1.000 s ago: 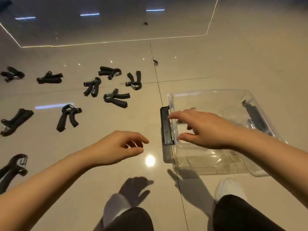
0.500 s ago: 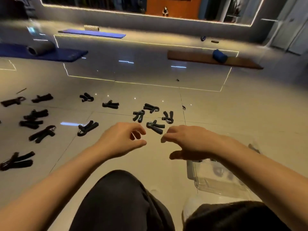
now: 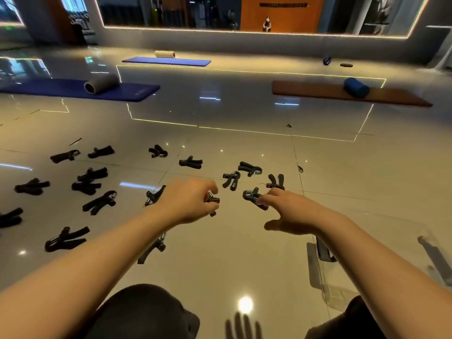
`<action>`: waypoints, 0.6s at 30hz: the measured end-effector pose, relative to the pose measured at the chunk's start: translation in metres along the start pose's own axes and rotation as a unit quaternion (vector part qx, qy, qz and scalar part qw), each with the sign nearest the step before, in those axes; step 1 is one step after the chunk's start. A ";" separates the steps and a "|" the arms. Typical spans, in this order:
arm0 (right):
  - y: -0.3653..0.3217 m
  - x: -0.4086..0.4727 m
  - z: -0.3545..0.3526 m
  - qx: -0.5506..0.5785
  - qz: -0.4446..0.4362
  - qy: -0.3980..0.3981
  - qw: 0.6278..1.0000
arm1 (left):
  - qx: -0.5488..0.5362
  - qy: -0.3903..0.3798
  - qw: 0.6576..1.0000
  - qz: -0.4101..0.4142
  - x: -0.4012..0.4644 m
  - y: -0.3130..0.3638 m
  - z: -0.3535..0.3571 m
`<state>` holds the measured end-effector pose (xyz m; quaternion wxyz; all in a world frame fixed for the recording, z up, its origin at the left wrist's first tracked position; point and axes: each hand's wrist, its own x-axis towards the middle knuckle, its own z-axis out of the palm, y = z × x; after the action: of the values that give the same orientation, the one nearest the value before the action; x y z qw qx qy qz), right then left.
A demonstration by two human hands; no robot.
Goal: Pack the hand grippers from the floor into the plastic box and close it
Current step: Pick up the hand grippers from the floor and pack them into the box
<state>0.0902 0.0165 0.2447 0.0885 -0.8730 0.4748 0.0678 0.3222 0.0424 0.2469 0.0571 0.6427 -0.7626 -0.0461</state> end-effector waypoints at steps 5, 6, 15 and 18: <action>-0.026 0.071 0.027 -0.042 -0.054 -0.071 0.995 | 0.065 -0.146 0.987 0.034 -0.028 -0.092 0.051; -0.033 0.086 0.034 -0.053 -0.068 -0.085 0.993 | 0.077 -0.165 0.983 0.016 -0.038 -0.115 0.058; -0.114 0.194 0.058 -0.196 -0.180 -0.164 0.950 | -0.053 -0.121 0.975 -0.179 -0.080 -0.254 0.051; -0.143 0.219 0.037 -0.209 -0.235 -0.141 0.939 | -0.052 -0.123 0.971 -0.198 -0.081 -0.279 0.054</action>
<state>0.3273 -0.0782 0.1768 -0.0166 -0.9399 0.2136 0.2657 0.5997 0.0750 0.1507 -0.0140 0.7664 -0.6178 -0.1752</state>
